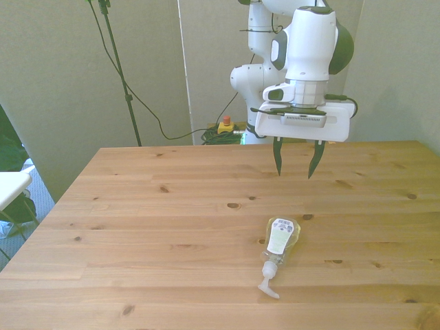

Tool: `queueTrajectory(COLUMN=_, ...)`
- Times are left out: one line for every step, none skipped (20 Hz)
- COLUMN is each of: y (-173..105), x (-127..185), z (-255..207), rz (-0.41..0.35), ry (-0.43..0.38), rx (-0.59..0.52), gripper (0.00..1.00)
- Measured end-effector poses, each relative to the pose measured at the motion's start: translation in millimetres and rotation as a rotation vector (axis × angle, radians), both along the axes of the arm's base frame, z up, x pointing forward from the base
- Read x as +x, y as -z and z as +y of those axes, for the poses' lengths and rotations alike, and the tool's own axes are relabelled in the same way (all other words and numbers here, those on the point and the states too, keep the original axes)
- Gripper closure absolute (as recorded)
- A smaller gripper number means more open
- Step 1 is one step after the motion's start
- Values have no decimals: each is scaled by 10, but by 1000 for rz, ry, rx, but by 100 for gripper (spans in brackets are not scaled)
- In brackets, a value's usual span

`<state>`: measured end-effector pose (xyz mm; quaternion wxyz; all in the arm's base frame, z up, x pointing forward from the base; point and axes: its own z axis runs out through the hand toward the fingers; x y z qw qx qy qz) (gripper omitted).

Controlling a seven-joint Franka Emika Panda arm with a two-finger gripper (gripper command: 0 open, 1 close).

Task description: Knock down the sanitizer

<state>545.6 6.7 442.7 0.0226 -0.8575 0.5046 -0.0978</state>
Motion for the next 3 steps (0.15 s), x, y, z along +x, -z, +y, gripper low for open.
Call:
queueTrajectory(y=8, x=-50, z=22, rz=4, ry=-5, rx=4, gripper=0)
queueTrajectory(y=26, x=-93, z=44, rz=9, ry=-8, rx=9, gripper=0)
queueTrajectory(y=40, x=-140, z=67, rz=14, ry=-11, rx=14, gripper=0)
